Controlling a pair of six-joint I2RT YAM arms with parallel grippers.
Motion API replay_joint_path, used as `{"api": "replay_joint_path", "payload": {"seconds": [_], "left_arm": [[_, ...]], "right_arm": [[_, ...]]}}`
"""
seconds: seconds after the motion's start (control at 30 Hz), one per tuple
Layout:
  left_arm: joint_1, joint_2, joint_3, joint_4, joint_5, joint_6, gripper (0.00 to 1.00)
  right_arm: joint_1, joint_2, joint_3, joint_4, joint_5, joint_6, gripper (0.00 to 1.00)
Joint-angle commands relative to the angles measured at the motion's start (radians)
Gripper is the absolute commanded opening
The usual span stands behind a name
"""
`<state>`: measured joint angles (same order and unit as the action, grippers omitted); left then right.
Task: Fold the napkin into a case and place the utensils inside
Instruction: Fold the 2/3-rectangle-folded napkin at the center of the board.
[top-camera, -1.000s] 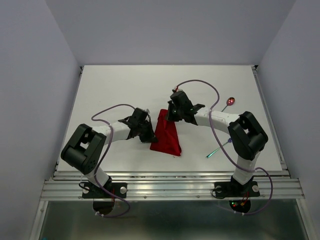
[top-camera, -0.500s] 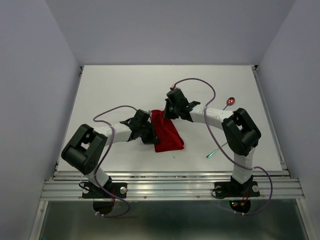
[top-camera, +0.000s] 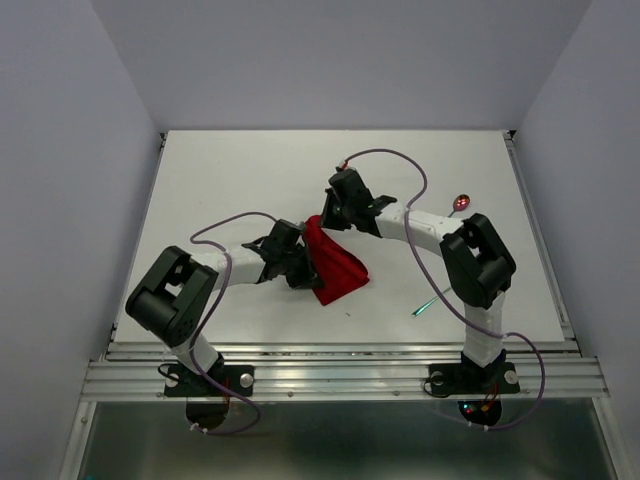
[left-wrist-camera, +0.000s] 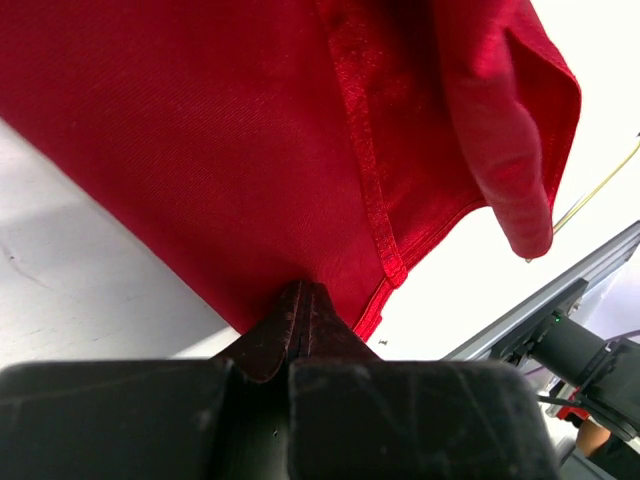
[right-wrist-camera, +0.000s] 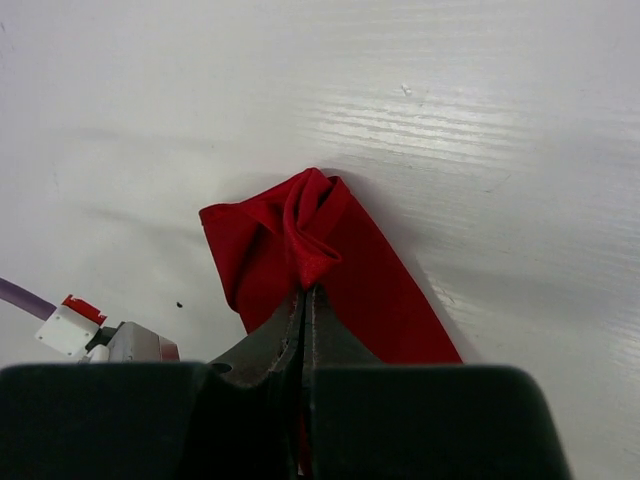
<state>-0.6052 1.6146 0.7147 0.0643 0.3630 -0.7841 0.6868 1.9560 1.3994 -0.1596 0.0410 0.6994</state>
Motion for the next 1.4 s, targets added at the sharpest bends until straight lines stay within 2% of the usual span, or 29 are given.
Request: {"api": "replay_joint_path", "payload": {"seconds": [0.0, 0.13, 0.27, 0.47, 0.67, 0.73, 0.83, 0.93, 1.07, 1.37], "left_arm": [[-0.011, 0.050, -0.032, -0.087, -0.052, 0.028, 0.00], [-0.011, 0.042, -0.021, -0.083, -0.036, 0.039, 0.00], [-0.011, -0.028, 0.012, -0.089, -0.022, 0.054, 0.00], [-0.007, -0.119, 0.141, -0.193, -0.051, 0.104, 0.00], [0.085, -0.167, 0.224, -0.261, -0.058, 0.155, 0.00], [0.169, -0.173, 0.230, -0.276, -0.058, 0.161, 0.00], [0.273, -0.156, 0.242, -0.287, -0.084, 0.175, 0.00], [0.314, -0.095, 0.293, -0.302, -0.091, 0.206, 0.00], [0.321, 0.028, 0.368, -0.311, -0.130, 0.226, 0.00], [0.326, 0.155, 0.466, -0.302, -0.136, 0.235, 0.00]], "right_arm": [[-0.001, 0.024, 0.059, 0.008, -0.024, 0.015, 0.01], [-0.001, 0.030, 0.059, 0.008, -0.018, 0.015, 0.01], [-0.001, 0.034, 0.052, 0.008, -0.020, 0.008, 0.01], [-0.001, 0.037, 0.047, 0.009, -0.023, 0.005, 0.01], [-0.001, 0.035, 0.046, 0.009, -0.023, 0.002, 0.01], [-0.001, 0.037, 0.046, 0.009, -0.023, 0.000, 0.01], [-0.001, 0.035, 0.043, 0.009, -0.024, 0.000, 0.01], [-0.001, 0.037, 0.044, 0.012, -0.029, -0.003, 0.01], [-0.001, 0.038, 0.047, 0.011, -0.030, 0.000, 0.01], [-0.001, 0.038, 0.053, 0.009, -0.032, -0.006, 0.01]]}}
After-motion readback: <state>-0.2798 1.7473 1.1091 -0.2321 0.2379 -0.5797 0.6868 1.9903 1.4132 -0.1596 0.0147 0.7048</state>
